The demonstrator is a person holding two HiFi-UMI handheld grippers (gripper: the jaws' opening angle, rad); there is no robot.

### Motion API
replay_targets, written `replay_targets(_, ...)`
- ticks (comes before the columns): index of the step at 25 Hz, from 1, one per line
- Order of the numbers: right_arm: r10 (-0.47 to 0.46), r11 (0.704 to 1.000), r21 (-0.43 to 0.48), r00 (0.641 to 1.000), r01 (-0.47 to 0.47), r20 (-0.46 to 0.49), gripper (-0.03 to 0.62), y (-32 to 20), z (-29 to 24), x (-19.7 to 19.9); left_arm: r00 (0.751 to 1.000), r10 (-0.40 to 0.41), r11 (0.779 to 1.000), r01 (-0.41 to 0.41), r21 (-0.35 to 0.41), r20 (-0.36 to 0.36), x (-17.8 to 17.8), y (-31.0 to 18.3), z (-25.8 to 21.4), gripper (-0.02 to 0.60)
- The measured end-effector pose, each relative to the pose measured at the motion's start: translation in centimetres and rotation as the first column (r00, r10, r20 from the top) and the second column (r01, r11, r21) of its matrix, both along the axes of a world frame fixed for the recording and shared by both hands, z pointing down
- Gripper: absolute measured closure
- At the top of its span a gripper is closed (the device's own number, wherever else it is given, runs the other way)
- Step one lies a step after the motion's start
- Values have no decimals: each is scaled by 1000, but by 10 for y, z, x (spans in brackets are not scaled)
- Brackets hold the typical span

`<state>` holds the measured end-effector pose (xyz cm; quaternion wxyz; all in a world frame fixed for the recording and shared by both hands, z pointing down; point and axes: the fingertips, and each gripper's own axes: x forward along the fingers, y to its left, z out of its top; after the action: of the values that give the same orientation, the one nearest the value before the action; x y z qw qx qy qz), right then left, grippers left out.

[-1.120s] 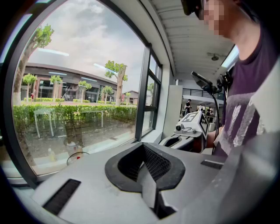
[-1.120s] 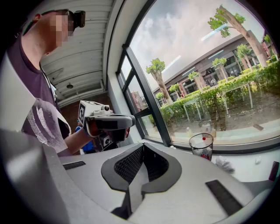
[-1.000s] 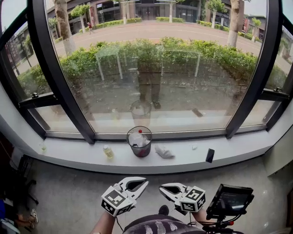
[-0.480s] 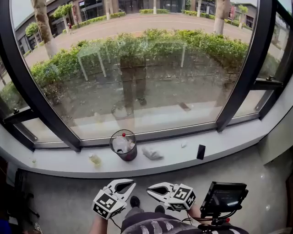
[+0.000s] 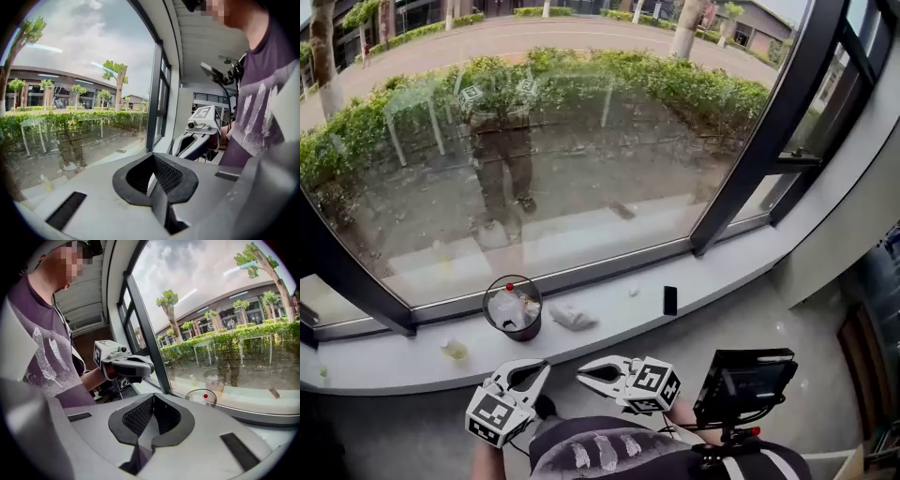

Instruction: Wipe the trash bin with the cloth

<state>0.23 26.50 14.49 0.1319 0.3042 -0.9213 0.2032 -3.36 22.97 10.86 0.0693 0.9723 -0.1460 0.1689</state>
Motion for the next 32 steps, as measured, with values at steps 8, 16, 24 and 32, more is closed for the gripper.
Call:
replay_targets(8, 54, 998, -13, 991, -56, -121, 594, -83, -27, -18, 999, 41, 999, -41, -36, -5, -29, -99, -16, 583)
replay_targets(16, -40, 999, -39, 910, 26, -413, 594, -110, 35, -9, 1000, 6, 997, -7, -80, -11, -46, -139, 25, 583)
replay_targets(24, -136, 979, -200, 871, 45, -471, 592, -178, 160, 51, 991, -108, 982, 119, -146, 81, -33, -168, 58, 583)
replay_targets(32, -273, 942, -321, 769, 94, -578, 328, -238, 312, 74, 969, -142, 956, 187, -227, 202, -15, -176, 112, 583)
